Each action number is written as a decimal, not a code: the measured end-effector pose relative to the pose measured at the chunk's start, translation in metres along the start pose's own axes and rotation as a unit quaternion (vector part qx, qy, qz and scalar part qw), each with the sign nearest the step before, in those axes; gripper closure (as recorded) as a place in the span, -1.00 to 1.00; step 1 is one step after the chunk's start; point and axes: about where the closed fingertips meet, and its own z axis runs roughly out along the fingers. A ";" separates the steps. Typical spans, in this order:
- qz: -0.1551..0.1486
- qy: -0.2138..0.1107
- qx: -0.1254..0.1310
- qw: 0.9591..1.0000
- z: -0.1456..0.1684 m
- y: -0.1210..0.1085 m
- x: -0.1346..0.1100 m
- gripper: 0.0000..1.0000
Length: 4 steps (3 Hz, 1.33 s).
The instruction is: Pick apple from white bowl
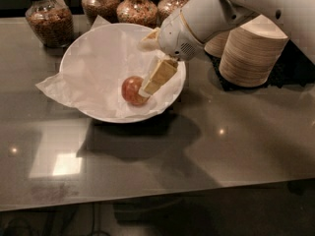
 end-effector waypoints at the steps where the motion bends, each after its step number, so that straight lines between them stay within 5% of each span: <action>1: 0.009 0.003 -0.018 1.000 0.017 -0.004 0.011 -0.50; 4: 0.023 0.022 -0.087 0.996 0.077 -0.003 0.034 -0.26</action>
Offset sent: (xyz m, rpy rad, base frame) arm 0.0297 0.0174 -0.0670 -0.0577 0.1393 0.0439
